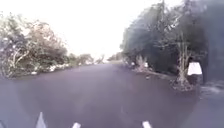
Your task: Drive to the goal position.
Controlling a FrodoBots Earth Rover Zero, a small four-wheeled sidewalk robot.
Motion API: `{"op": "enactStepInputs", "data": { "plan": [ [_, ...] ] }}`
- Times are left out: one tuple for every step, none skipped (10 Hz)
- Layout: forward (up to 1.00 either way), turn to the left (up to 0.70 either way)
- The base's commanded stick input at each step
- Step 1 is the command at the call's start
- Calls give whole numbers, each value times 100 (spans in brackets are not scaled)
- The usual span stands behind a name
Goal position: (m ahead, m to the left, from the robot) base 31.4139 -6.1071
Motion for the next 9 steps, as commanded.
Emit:
{"op": "enactStepInputs", "data": {
  "plan": [
    [85, 0],
    [85, 0],
    [85, 0],
    [85, 0],
    [85, 0],
    [85, 0],
    [85, 0],
    [85, 0],
    [85, 0]
  ]
}}
